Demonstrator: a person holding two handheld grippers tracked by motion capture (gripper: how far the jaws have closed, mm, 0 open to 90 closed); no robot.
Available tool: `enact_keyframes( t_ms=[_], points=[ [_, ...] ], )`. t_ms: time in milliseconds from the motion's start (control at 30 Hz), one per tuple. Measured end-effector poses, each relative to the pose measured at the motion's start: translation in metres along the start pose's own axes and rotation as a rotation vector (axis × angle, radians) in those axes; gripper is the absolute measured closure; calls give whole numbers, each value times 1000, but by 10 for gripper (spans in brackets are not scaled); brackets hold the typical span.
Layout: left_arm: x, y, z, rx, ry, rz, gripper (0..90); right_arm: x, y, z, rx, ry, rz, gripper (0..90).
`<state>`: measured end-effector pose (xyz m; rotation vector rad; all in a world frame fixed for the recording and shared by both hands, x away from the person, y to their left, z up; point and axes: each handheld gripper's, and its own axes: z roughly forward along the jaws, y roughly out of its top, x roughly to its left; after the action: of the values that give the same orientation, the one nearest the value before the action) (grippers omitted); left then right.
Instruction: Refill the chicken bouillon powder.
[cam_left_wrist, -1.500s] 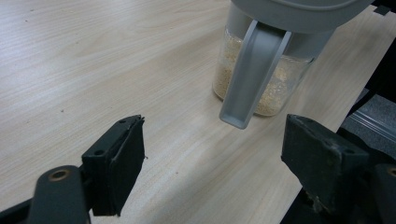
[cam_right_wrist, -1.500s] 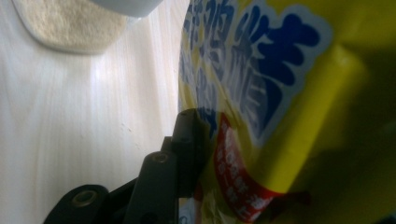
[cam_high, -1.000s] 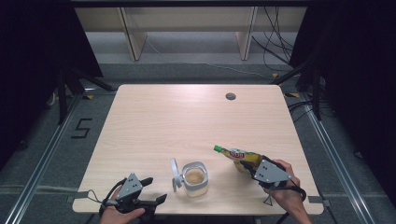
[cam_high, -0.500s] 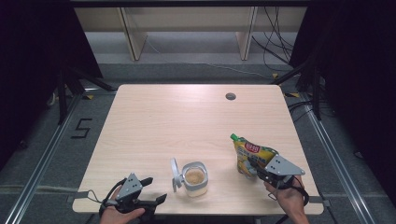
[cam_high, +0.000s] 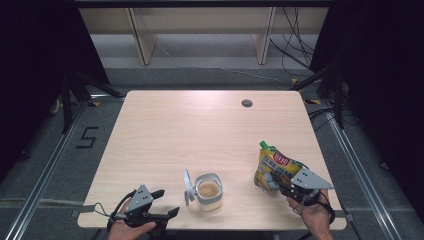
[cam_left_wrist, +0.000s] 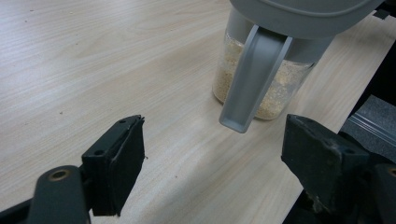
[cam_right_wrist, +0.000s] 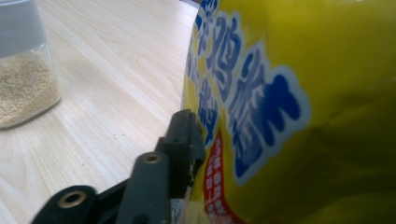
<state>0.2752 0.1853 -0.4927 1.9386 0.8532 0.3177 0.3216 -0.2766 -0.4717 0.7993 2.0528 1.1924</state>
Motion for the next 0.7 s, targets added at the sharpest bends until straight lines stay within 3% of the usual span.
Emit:
enact_keyframes(
  t_ms=[67,133,200,233,267,300,333,367,400,467,567,600,667,700],
  points=[
    [0,0,0,2,0,3,207,1,-1,0,5,1,28,527],
    [-2,-1,0,0,2,-25,207,3,-1,-2,4,-10,37,485],
    [0,0,0,3,1,7,207,5,-1,-4,19,-12,51,409],
    [-1,0,0,-9,-1,-8,207,6,-1,-5,19,-17,77,380],
    [-1,0,0,-8,-2,-8,207,4,-1,-6,12,-20,45,368],
    [-1,0,0,-10,-1,-10,207,8,-1,-9,31,-10,106,353],
    [0,0,-1,-2,0,-4,207,6,-2,-9,9,-16,71,331],
    [0,0,-2,9,7,6,207,9,-2,-13,32,-19,109,320],
    [0,0,-2,13,12,8,207,7,-2,-14,25,-29,71,310],
    [1,1,-2,7,1,15,207,8,-4,-18,36,-39,82,280],
    [1,1,-2,14,10,17,207,13,-5,-23,63,-41,144,267],
    [1,1,-2,13,13,12,207,12,-6,-24,50,-59,118,261],
    [0,2,-2,-4,4,4,207,15,-6,-28,76,-46,145,262],
    [0,2,-2,-5,-1,6,207,14,-6,-29,60,-59,121,262]
  ],
)
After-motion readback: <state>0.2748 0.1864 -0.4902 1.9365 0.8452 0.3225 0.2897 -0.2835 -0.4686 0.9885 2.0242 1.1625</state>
